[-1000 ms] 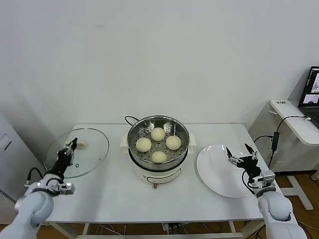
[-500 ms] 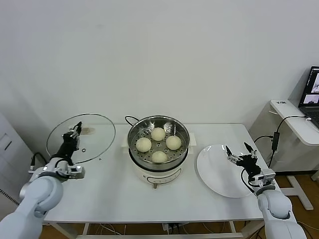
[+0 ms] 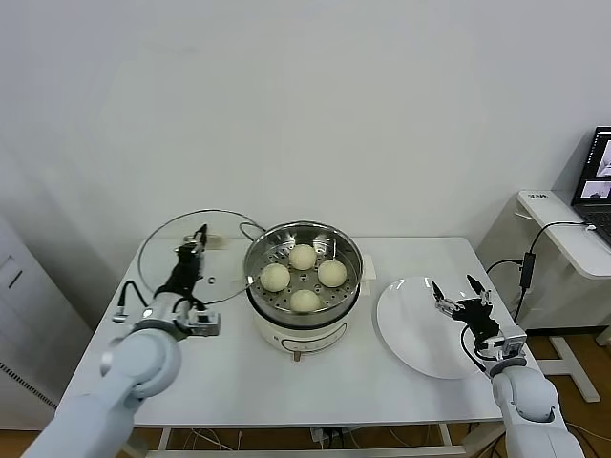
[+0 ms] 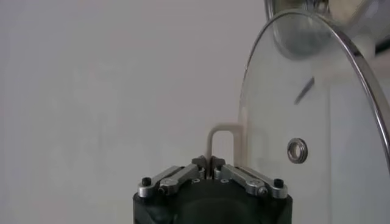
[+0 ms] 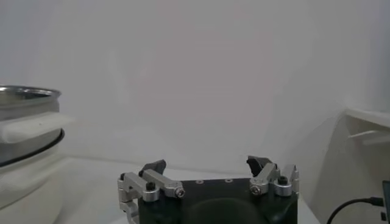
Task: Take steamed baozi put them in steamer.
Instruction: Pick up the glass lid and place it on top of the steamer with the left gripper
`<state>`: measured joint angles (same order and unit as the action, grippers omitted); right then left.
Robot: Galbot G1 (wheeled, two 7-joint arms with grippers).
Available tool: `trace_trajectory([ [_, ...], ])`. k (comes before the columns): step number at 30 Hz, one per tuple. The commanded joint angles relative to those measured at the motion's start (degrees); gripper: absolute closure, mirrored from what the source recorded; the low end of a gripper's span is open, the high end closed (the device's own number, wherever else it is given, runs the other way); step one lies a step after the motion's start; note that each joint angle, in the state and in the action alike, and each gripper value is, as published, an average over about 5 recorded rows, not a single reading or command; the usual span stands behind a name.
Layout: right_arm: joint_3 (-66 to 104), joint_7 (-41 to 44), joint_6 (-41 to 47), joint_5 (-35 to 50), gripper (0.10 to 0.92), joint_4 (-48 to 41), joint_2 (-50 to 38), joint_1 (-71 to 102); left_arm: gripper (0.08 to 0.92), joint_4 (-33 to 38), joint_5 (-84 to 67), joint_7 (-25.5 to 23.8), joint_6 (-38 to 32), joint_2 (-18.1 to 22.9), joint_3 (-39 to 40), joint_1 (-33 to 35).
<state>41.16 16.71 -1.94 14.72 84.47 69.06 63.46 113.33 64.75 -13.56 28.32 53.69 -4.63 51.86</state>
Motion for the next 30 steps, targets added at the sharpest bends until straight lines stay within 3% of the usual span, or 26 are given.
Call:
trace_trajectory([
  [1,0.3,0.1,-0.1,-0.5,0.203,0.2,0.2,0.3,0.895,-1.2,4.7,-1.6,4.5,5.5,9.6,-5.4],
  [17,0.9,0.1,-0.2,-1.5,0.203,0.7,0.6,0.9,0.895,-7.3,9.1,-1.5,5.9,16.0,12.4,-6.8],
  [30,1.6,0.5,-0.1,-1.5,0.203,0.5,1.1,1.2,0.895,-11.9,10.4,-0.1,5.5,19.7,15.3,-8.8],
])
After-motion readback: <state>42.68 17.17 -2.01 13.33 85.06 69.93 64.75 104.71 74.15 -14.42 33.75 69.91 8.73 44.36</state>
